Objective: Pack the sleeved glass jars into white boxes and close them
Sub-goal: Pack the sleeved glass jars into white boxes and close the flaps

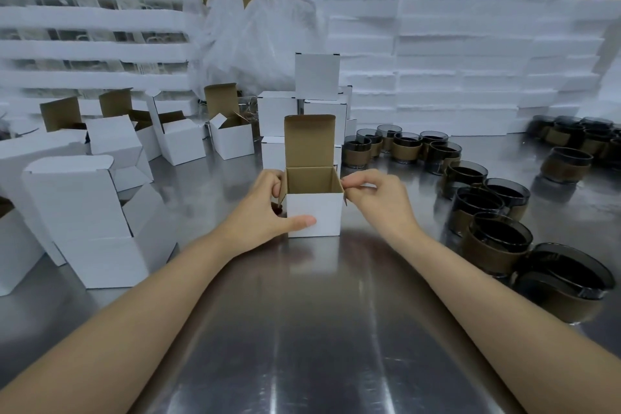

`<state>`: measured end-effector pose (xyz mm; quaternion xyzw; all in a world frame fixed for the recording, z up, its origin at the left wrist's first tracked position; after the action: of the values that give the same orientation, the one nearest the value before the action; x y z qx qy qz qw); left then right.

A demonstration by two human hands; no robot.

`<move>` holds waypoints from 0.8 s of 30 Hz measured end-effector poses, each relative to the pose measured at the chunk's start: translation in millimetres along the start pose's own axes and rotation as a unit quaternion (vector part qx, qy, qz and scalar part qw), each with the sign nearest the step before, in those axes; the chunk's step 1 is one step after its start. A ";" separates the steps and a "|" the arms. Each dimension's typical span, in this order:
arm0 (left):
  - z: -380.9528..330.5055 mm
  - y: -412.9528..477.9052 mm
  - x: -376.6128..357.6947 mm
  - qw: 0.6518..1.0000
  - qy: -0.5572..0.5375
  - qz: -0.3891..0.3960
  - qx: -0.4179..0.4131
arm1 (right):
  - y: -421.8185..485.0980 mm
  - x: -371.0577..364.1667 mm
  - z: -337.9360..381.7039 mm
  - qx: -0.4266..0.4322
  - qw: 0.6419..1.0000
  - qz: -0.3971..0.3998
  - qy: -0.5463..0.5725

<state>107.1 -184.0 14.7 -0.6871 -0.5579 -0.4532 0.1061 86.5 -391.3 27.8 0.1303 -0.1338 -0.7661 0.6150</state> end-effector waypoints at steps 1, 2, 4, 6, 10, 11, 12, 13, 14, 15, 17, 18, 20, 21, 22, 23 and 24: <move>-1.6 -0.5 0.9 1.000 -0.013 -0.007 0.000 | 0.8 0.4 -0.5 0.011 1.000 0.002 0.001; -2.3 -0.6 1.8 1.000 -0.024 -0.014 0.003 | 2.4 1.5 -1.6 0.023 1.000 0.001 -0.002; -2.8 -0.1 3.3 0.999 -0.026 -0.022 0.008 | 9.9 5.1 -5.9 0.046 0.997 -0.016 -0.063; -3.0 1.0 4.2 1.000 -0.015 -0.024 0.008 | 24.8 10.5 -9.7 0.077 0.965 -0.052 -0.244; -4.3 0.0 3.5 1.000 -0.013 -0.013 0.009 | 61.7 12.4 -21.7 0.142 0.843 -0.049 -0.516; -4.4 -0.6 3.7 1.000 -0.010 -0.009 0.011 | 70.7 10.4 -25.1 0.146 0.827 -0.042 -0.542; -4.5 -0.9 4.0 1.000 -0.004 -0.005 0.014 | 79.4 8.5 -27.9 0.152 0.811 -0.038 -0.564; -4.4 -1.0 4.4 1.000 0.001 0.000 0.017 | 86.9 6.0 -29.9 0.159 0.795 -0.031 -0.585; -4.2 -0.9 4.4 1.000 0.004 0.003 0.020 | 93.0 3.3 -32.1 0.164 0.779 -0.017 -0.605; -4.0 -0.9 4.4 1.000 0.005 0.004 0.021 | 97.9 0.9 -35.2 0.166 0.765 0.005 -0.622; -3.5 -0.1 3.8 1.000 0.000 0.008 0.022 | 103.6 -0.9 -41.8 0.150 0.757 0.051 -0.634; -3.0 0.5 3.9 1.000 -0.002 0.007 0.020 | 104.8 -0.3 -44.6 0.138 0.761 0.064 -0.631; -2.0 2.2 4.7 1.000 -0.001 0.002 0.014 | 104.3 1.8 -47.3 0.123 0.776 0.068 -0.615; -1.5 3.0 5.0 1.000 -0.001 -0.002 0.010 | 102.1 2.7 -46.8 0.118 0.793 0.064 -0.594; -1.2 3.5 5.3 1.000 -0.002 -0.006 0.006 | 98.3 3.6 -44.8 0.107 0.820 0.060 -0.560; -1.1 3.7 5.5 1.000 -0.002 -0.009 0.004 | 93.6 5.1 -42.5 0.092 0.849 0.055 -0.518; -1.2 3.5 5.6 1.000 0.000 -0.012 0.003 | 88.2 7.9 -40.5 0.081 0.871 0.050 -0.482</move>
<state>109.3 -182.2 20.8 -0.6802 -0.5671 -0.4529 0.1026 179.7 -419.1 22.1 -0.2126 -0.4820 -0.6883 0.4988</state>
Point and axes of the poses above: each hand's wrist, its own y-axis towards the middle knuckle, its own x-axis out of the back of the hand, z = x × y, the point moved 3 cm from there along y, towards the middle knuckle, and after that the axes turned 14 degrees about y, right-handed, at the moved point
